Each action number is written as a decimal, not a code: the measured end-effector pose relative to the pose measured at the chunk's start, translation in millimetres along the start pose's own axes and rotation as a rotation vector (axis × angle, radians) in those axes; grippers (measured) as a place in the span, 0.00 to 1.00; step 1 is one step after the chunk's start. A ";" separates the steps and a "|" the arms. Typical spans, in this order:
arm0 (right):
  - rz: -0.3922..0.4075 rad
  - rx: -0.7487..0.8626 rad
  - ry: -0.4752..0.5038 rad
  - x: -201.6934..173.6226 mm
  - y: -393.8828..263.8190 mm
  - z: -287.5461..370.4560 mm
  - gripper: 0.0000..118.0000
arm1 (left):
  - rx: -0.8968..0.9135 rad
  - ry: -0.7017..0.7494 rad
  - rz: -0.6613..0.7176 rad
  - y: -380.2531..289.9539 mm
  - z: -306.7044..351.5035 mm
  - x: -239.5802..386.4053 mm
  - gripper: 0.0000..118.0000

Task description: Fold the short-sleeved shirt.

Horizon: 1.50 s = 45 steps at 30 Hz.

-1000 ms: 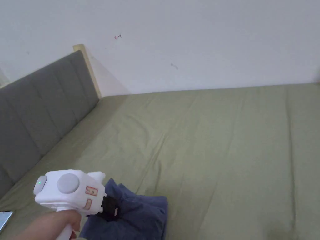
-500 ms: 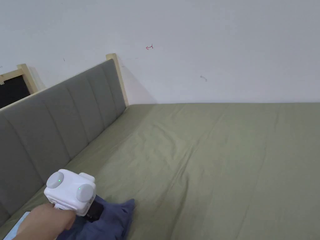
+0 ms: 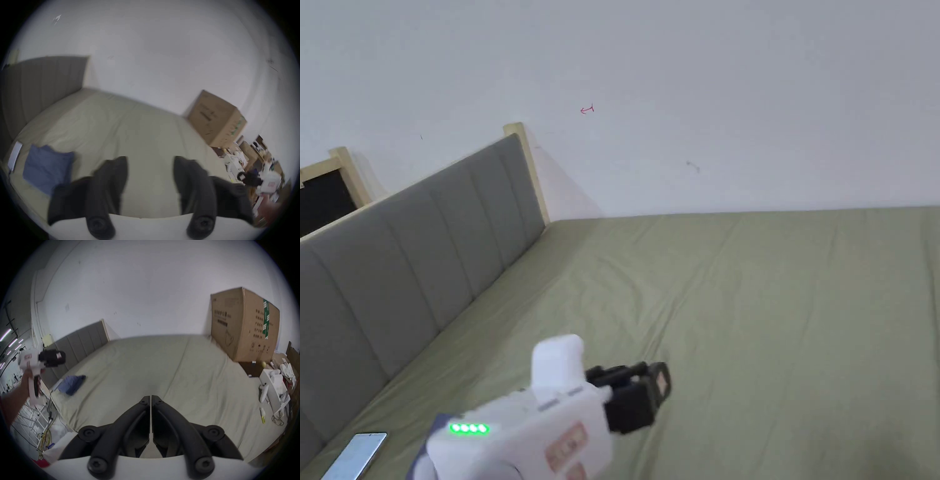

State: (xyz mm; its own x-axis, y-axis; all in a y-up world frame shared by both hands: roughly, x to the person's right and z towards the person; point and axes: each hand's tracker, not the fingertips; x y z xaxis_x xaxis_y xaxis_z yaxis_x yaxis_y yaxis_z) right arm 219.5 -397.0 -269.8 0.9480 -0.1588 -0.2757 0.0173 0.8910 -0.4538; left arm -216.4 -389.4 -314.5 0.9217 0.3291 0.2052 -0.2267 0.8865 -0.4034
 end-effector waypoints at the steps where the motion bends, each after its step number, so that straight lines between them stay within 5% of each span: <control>1: -0.002 0.032 -0.003 -2.6 4.4 7.1 0.01 | 0.030 -0.001 -0.052 -6.7 3.6 22.8 0.15; 2: -0.002 0.066 -0.019 -5.4 8.5 14.5 0.01 | 0.056 -0.009 -0.100 -13.4 6.4 45.2 0.01; 6: 0.002 0.251 -0.104 -13.6 14.3 44.2 0.01 | 0.262 0.081 -0.371 -43.2 28.0 114.4 0.00; 12: 0.060 0.434 -0.257 -10.7 -8.5 61.6 0.01 | 0.396 0.201 -0.271 -67.9 47.0 152.1 0.00; 20: 0.075 0.470 -0.274 -4.6 -11.0 70.8 0.01 | 0.408 0.205 -0.346 -69.8 52.2 167.0 0.01; 22: 0.076 0.477 -0.280 -3.5 -10.8 71.7 0.23 | 0.416 0.171 -0.309 -66.9 54.3 165.6 0.21; 23: 0.077 0.477 -0.283 -2.7 -10.5 71.7 0.45 | 0.414 0.165 -0.303 -65.9 54.3 166.0 0.43; 24: 0.080 0.467 -0.289 -4.7 -8.6 70.2 0.80 | 0.408 0.173 -0.303 -64.8 53.3 167.2 0.74; 25: 0.077 0.458 -0.293 -3.7 -8.3 69.7 0.96 | 0.404 0.180 -0.305 -65.3 51.8 168.3 0.91; 26: 0.073 0.465 -0.291 -2.8 -9.4 70.5 1.00 | 0.413 0.197 -0.313 -66.3 52.0 168.3 0.99; 45: 0.135 0.461 -0.305 -20.2 -8.5 70.6 1.00 | 0.422 0.177 -0.319 -48.5 56.8 150.6 1.00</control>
State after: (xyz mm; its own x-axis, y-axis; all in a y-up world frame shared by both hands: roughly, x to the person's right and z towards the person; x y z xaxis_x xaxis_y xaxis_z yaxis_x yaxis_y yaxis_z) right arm 222.7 -371.3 -200.6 0.9991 0.0382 -0.0170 -0.0382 0.9993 0.0039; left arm -84.5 -364.3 -213.4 0.9958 -0.0048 0.0912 -0.0001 0.9986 0.0535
